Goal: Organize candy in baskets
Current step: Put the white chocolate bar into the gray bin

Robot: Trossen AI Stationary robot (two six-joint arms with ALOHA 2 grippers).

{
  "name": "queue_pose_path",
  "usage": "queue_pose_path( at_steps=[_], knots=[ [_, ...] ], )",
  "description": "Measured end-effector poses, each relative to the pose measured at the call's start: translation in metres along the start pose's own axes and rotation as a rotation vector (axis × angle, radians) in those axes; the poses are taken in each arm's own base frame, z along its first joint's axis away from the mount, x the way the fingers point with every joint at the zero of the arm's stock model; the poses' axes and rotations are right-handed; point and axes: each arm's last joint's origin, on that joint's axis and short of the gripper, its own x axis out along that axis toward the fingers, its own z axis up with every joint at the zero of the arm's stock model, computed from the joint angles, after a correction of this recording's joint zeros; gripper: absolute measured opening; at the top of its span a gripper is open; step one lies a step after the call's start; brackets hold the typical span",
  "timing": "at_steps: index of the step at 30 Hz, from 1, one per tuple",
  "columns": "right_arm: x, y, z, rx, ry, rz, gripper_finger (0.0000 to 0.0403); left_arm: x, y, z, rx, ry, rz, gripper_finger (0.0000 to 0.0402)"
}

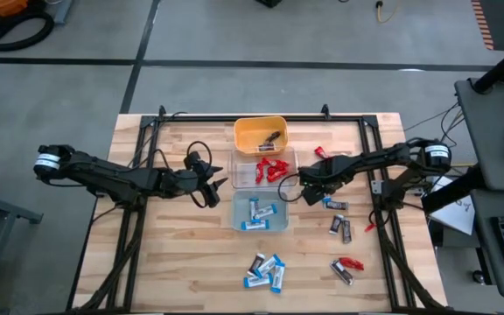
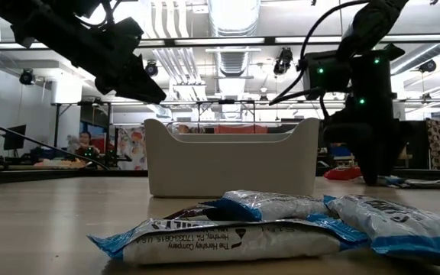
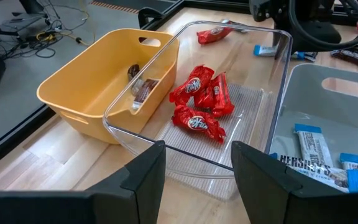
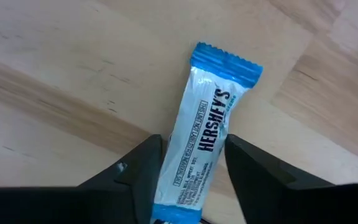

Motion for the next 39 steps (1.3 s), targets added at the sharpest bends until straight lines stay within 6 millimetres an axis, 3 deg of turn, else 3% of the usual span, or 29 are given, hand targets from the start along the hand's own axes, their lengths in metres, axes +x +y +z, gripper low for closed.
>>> queue_pose_path(
  at_steps=[12, 17, 28, 32, 39],
  knots=[
    [-0.006, -0.001, 0.000, 0.015, -0.045, 0.019, 0.0034, 0.000, 0.000, 0.000, 0.000, 0.000, 0.000, 0.0166],
    [-0.024, -0.007, -0.001, 0.023, -0.113, 0.075, 0.0025, 0.000, -0.001, 0.000, -0.020, -0.001, -0.002, 0.0166],
    [-0.093, -0.031, -0.017, -0.050, -0.432, 0.318, 0.0023, -0.010, -0.016, 0.015, -0.025, -0.047, -0.072, 0.0166],
    [-0.113, -0.020, -0.024, -0.205, -0.594, 0.459, 0.0023, -0.015, -0.023, 0.028, -0.008, -0.074, -0.100, 0.0166],
    [-0.132, 0.024, -0.039, -0.563, -0.865, 0.647, 0.0023, -0.031, -0.037, 0.054, 0.016, -0.085, -0.155, 0.0166]
  ],
)
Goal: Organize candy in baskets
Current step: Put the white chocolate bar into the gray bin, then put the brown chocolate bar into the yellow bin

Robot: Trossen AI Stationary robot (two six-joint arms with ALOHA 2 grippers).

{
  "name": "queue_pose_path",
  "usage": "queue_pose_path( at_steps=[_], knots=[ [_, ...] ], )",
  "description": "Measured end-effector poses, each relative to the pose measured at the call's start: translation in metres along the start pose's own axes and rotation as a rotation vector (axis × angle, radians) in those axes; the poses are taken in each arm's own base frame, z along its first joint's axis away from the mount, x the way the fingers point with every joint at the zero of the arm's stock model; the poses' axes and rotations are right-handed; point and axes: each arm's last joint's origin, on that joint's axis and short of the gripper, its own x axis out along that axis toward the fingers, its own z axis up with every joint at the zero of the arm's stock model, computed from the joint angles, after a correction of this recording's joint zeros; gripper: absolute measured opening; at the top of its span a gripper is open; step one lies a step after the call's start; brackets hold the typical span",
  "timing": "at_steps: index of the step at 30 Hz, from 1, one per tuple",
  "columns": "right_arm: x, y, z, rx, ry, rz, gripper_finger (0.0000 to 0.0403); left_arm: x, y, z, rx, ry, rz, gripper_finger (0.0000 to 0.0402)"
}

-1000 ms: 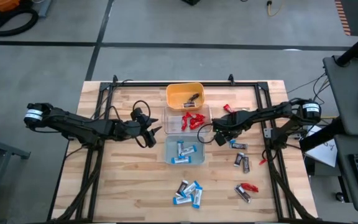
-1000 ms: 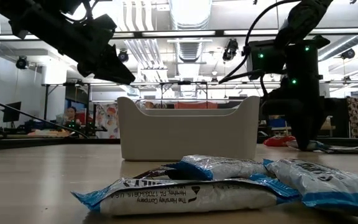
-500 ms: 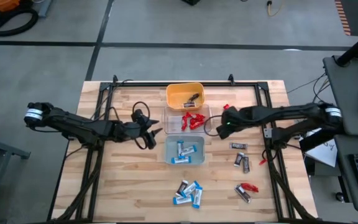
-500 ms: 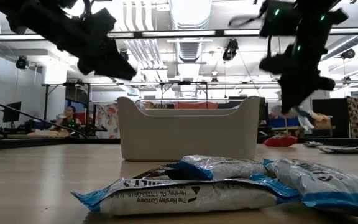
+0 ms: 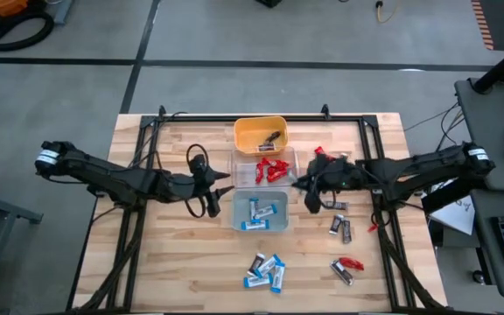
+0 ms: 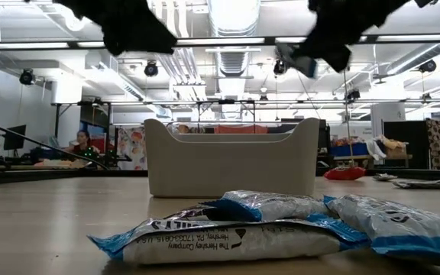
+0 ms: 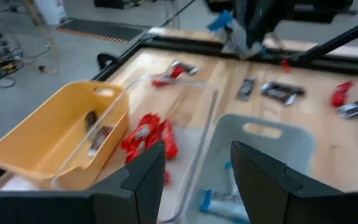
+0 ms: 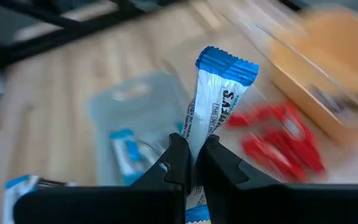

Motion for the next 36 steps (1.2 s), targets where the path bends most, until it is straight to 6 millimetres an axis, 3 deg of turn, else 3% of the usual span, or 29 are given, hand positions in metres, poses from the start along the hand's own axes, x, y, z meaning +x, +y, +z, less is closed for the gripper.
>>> queue_pose_path(
  at_steps=[7, 17, 30, 36],
  knots=[
    [0.032, 0.033, 0.000, -0.238, -0.150, 0.117, 0.0023, -0.016, -0.022, 0.014, 0.012, -0.045, -0.102, 0.0166],
    [0.080, 0.039, -0.026, -0.250, -0.076, 0.103, 0.0041, -0.035, -0.048, 0.013, -0.011, -0.077, -0.230, 0.0166],
    [0.085, 0.038, -0.030, -0.095, -0.051, 0.068, 0.0135, -0.033, -0.056, 0.001, -0.039, -0.048, -0.250, 0.0166],
    [0.078, 0.039, -0.032, 0.014, 0.001, 0.085, 0.0150, -0.022, -0.064, -0.009, -0.025, -0.003, -0.239, 0.0166]
  ],
)
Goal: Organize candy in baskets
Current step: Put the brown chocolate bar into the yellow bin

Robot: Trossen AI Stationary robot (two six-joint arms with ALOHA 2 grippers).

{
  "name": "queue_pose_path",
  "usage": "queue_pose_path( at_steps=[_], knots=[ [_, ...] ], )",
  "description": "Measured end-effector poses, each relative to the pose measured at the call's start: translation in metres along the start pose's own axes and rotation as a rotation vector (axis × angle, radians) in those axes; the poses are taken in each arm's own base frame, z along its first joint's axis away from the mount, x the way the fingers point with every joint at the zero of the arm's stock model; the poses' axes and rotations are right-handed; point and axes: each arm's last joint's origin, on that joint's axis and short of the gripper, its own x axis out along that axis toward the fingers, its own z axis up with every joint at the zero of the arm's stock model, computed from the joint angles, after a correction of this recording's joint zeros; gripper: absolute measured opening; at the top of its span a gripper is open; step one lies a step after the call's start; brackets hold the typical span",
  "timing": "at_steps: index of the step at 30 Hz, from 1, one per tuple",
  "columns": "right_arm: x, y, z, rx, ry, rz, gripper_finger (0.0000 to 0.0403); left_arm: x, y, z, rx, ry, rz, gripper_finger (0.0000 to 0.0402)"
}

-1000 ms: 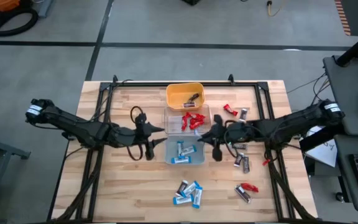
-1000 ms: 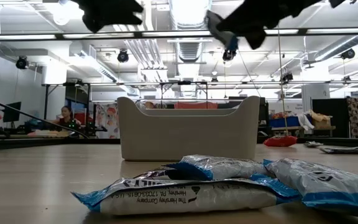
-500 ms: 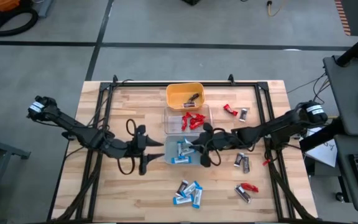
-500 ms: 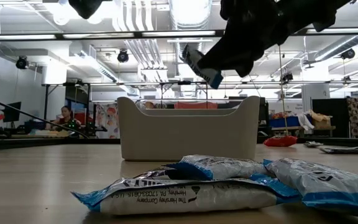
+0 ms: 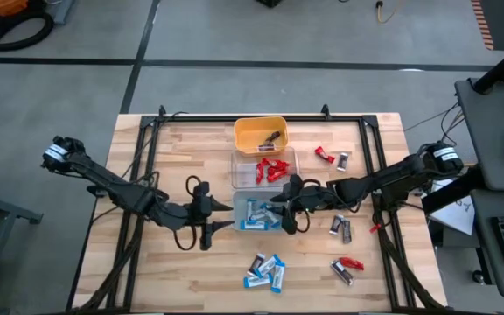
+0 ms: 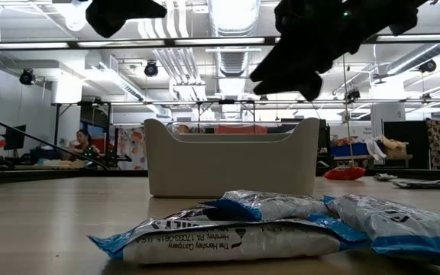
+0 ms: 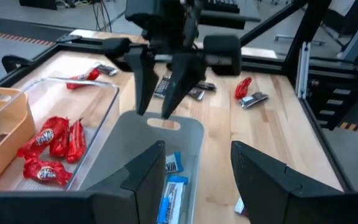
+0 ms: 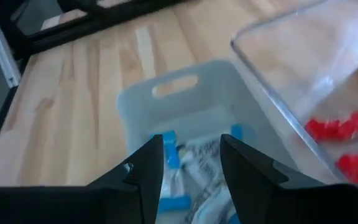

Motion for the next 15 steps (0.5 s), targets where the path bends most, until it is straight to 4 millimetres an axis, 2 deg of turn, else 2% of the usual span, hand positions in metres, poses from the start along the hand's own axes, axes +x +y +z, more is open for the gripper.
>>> queue_pose_path(
  at_steps=[8, 15],
  knots=[
    [-0.022, 0.007, -0.012, 0.246, 0.237, 0.094, 0.0136, 0.010, -0.003, -0.010, 0.025, 0.041, 0.013, 0.0166],
    [-0.038, 0.014, -0.031, 0.481, 0.518, 0.098, 0.0126, 0.013, -0.003, -0.012, 0.073, 0.051, 0.018, 0.0166]
  ],
)
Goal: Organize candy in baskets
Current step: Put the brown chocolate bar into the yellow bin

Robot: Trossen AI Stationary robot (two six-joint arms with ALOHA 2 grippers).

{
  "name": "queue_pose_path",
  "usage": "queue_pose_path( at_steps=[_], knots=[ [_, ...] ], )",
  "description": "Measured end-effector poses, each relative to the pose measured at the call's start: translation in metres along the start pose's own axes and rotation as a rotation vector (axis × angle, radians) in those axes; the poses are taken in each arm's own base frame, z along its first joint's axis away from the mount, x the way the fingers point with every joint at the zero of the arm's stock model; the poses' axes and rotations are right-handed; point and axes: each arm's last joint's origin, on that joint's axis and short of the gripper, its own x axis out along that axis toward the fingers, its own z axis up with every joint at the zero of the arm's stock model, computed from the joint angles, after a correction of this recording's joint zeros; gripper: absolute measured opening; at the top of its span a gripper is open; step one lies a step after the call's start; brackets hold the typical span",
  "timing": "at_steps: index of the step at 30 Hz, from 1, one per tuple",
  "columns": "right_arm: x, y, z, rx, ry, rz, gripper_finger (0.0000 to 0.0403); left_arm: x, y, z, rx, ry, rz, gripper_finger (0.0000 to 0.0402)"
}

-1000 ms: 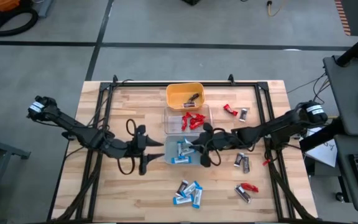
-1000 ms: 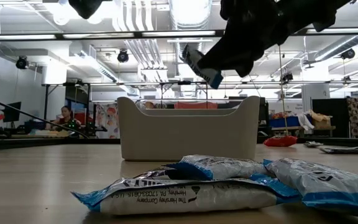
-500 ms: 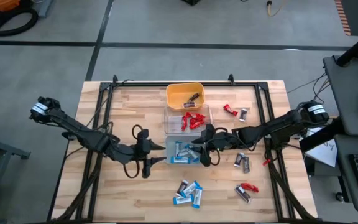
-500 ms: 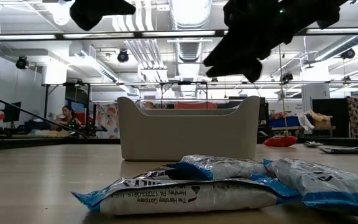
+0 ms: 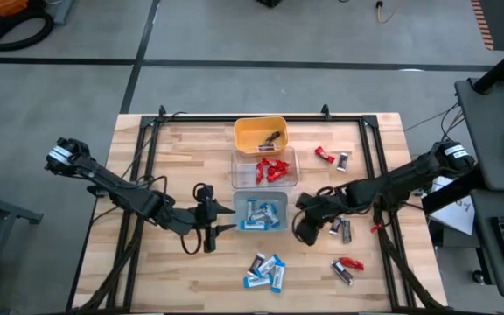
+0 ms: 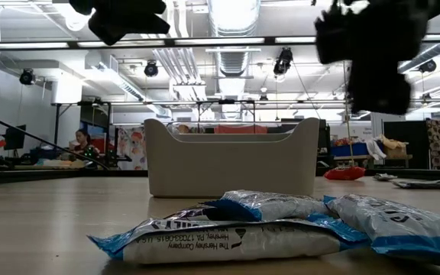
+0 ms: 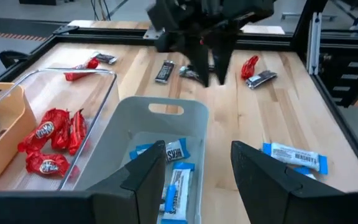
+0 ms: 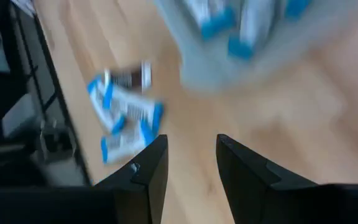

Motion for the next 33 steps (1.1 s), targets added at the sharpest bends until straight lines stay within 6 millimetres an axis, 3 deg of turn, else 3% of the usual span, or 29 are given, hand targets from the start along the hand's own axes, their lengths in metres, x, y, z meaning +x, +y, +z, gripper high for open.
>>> queue_pose_path(
  at_steps=[5, 12, 18, 25, 33],
  knots=[
    [0.000, -0.007, -0.020, 0.169, 0.189, -0.094, 0.0126, 0.000, 0.001, 0.001, 0.016, -0.013, 0.041, 0.0166],
    [-0.010, -0.025, -0.045, 0.387, 0.360, -0.385, 0.0115, 0.001, 0.002, 0.005, 0.055, -0.048, 0.051, 0.0166],
    [-0.023, -0.040, -0.057, 0.471, 0.485, -0.604, 0.0100, 0.001, 0.002, 0.010, 0.084, -0.096, 0.046, 0.0166],
    [-0.026, -0.044, -0.058, 0.414, 0.490, -0.642, 0.0102, 0.002, 0.004, 0.012, 0.096, -0.104, 0.055, 0.0166],
    [-0.024, -0.046, -0.057, 0.404, 0.399, -0.687, 0.0170, 0.003, 0.005, 0.012, 0.113, -0.103, 0.060, 0.0166]
  ],
)
